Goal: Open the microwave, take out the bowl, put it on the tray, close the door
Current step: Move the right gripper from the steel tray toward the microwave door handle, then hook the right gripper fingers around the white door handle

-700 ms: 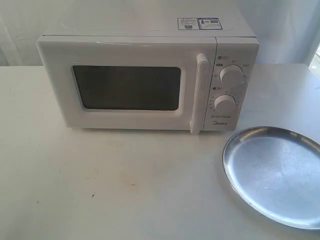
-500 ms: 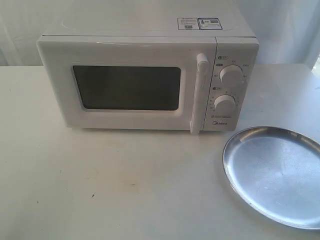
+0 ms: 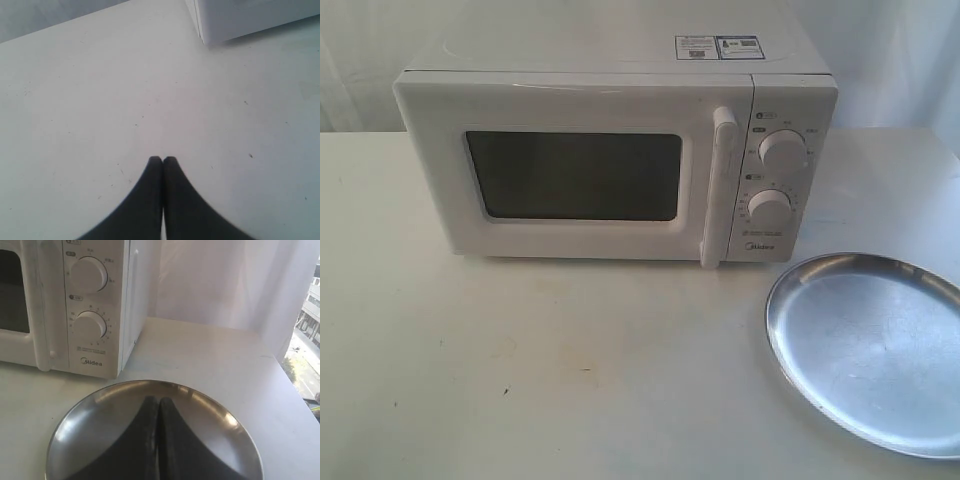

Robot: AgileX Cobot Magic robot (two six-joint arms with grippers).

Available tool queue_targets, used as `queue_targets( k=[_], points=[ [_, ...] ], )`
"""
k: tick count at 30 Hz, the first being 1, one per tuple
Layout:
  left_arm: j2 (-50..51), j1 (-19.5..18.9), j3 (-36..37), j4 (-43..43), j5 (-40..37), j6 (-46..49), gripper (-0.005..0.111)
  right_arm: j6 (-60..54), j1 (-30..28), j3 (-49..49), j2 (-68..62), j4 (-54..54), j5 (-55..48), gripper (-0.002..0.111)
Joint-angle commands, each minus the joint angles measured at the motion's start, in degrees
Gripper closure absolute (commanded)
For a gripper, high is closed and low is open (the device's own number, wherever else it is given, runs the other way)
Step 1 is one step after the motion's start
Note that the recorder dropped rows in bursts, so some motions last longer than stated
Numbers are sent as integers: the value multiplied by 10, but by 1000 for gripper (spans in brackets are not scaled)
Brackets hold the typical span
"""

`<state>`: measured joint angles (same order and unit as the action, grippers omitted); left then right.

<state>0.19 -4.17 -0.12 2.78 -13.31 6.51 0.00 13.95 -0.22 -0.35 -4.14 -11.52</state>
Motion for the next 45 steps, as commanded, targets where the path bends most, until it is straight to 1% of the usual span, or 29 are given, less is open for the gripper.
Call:
queue_targets(
  k=[1, 2, 4, 6, 7, 9, 11, 12, 14, 16, 18, 21, 23, 28, 32, 34, 37, 39, 42, 45],
  points=[
    [-2, 2, 1, -2, 0, -2, 107, 0, -3, 2, 4, -6, 7, 108],
    [-2, 2, 1, -2, 0, -2, 107, 0, -3, 2, 4, -6, 11, 108],
    [-2, 2, 1, -2, 0, -2, 107, 0, -3, 2, 4, -5, 51, 108],
    [-2, 2, 1, -2, 0, -2, 107, 14, -3, 2, 4, 9, 124, 108],
    [-2, 2, 1, -2, 0, -2, 107, 20, -3, 2, 4, 11, 181, 108],
    [-2, 2, 1, -2, 0, -2, 107, 85, -3, 2, 4, 24, 317, 108],
    [-2, 2, 1, -2, 0, -2, 107, 178, -3, 2, 4, 24, 402, 108],
    [-2, 2, 1, -2, 0, -2, 107, 222, -3, 2, 4, 12, 427, 108],
    [-2, 2, 1, -2, 0, -2, 107, 238, -3, 16, 4, -25, 462, 108],
    [-2, 2, 1, -2, 0, -2, 107, 238, -3, 30, 0, -75, 485, 108],
    [-2, 2, 1, -2, 0, -2, 107, 238, -3, 45, -33, -109, 498, 108],
    [-2, 2, 1, -2, 0, -2, 107, 238, -3, 57, -118, -121, 546, 108],
    [-2, 2, 1, -2, 0, -2, 107, 238, -3, 66, -189, -152, 574, 108],
    [-2, 2, 1, -2, 0, -2, 107, 236, -3, 123, -420, -301, 579, 108],
    [-2, 2, 1, -2, 0, -2, 107, 226, -3, 171, -626, -341, 606, 108],
    [-2, 2, 1, -2, 0, -2, 107, 223, -3, 208, -722, -419, 644, 108],
    [-2, 2, 1, -2, 0, -2, 107, 223, -3, 257, -828, -536, 690, 108],
    [-2, 2, 1, -2, 0, -2, 107, 183, -3, 271, -874, -525, 688, 108],
    [-2, 2, 1, -2, 0, -2, 107, 111, -3, 274, -922, -414, 669, 108],
    [-2, 2, 1, -2, 0, -2, 107, 68, -3, 275, -938, -333, 659, 108]
  ],
)
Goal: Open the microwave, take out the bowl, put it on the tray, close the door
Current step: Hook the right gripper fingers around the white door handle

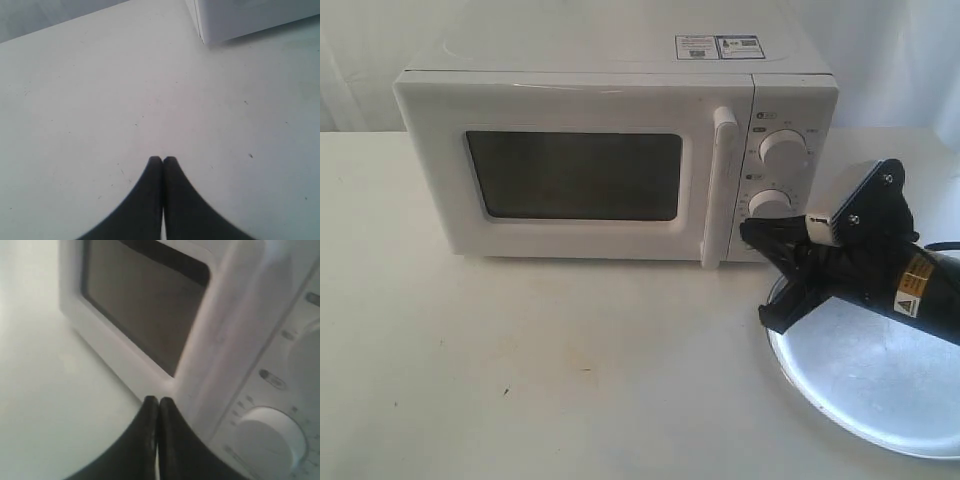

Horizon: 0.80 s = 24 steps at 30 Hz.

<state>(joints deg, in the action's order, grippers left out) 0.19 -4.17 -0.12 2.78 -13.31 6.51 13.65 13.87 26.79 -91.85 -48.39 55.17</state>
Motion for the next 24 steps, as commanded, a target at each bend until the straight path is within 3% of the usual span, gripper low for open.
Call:
queue_targets(
  k=[1, 3, 7, 15, 24],
  points=[
    [-2, 2, 1, -2, 0, -2, 107, -75, -2, 5, -24, 120, -5, 108],
    [-2, 2, 1, -2, 0, -2, 107, -75, -2, 5, -26, 118, 3, 106],
    [-2, 2, 1, -2, 0, -2, 107, -75, -2, 5, -26, 76, 35, 91],
    [-2, 2, 1, -2, 0, -2, 107, -75, 9, 18, -37, 80, 49, 46],
    [-2, 2, 1, -2, 0, -2, 107, -64, 28, 60, -114, 89, 57, 45]
  ],
)
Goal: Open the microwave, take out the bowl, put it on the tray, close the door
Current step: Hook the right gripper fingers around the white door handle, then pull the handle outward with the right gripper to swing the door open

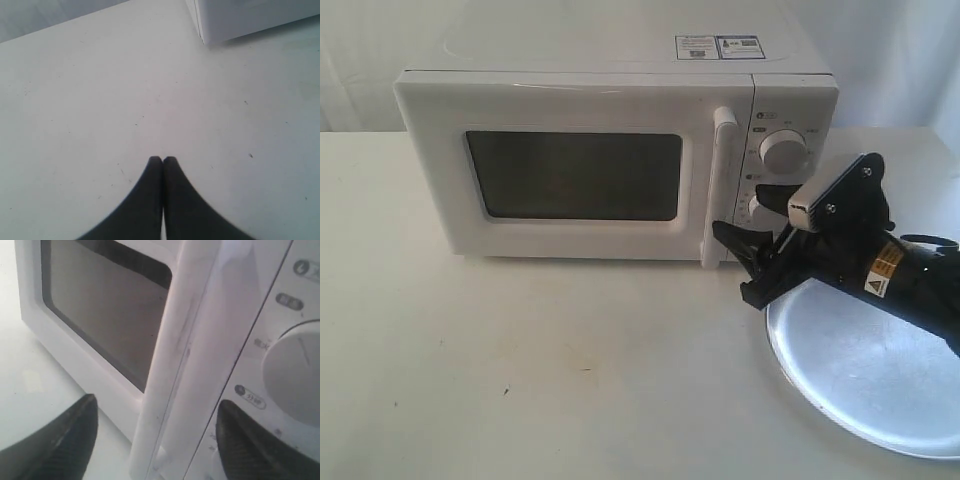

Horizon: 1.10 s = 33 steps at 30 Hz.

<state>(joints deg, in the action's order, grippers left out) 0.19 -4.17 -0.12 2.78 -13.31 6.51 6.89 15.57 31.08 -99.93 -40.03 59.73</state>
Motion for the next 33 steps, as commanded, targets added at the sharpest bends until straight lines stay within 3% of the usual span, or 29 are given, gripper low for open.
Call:
queue_targets(
  k=[1, 7, 9, 11, 15, 28, 33],
  points=[
    [-2, 2, 1, -2, 0, -2, 107, 4, 17, 23, -44, 5, 18, 45],
    [-2, 2, 1, -2, 0, -2, 107, -13, 47, 59, -96, 5, 55, 45],
    [-2, 2, 1, -2, 0, -2, 107, -18, 56, 70, -105, 6, 55, 51],
    [-2, 2, 1, -2, 0, -2, 107, -18, 63, 76, -109, 6, 55, 64],
    [-2, 2, 1, -2, 0, -2, 107, -23, 73, 77, -109, -5, 44, 107],
    [-2, 2, 1, -2, 0, -2, 107, -27, 97, 55, -109, -83, 102, 108],
    [-2, 2, 1, -2, 0, -2, 107, -86, 97, 7, -103, -86, 102, 108]
  ],
)
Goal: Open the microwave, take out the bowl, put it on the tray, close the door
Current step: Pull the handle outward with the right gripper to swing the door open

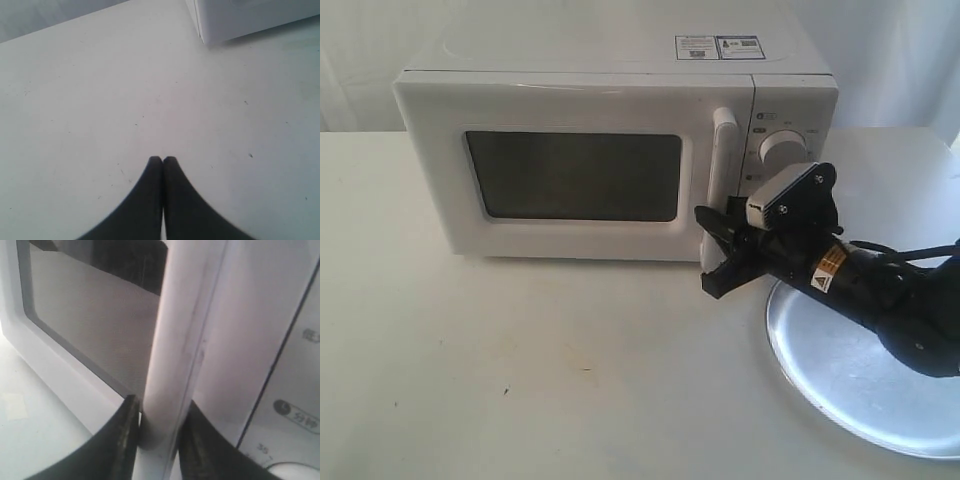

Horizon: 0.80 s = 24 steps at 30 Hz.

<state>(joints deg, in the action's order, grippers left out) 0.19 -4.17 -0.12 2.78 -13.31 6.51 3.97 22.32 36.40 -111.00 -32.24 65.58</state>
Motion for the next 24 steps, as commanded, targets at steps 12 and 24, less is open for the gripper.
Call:
queue_targets(
  k=[12, 24],
  points=[
    [-2, 2, 1, -2, 0, -2, 107, -85, 29, -100, 47, -114, 44, 108],
    [-2, 2, 1, -2, 0, -2, 107, -160, 29, -132, 52, -56, 44, 108]
  ],
)
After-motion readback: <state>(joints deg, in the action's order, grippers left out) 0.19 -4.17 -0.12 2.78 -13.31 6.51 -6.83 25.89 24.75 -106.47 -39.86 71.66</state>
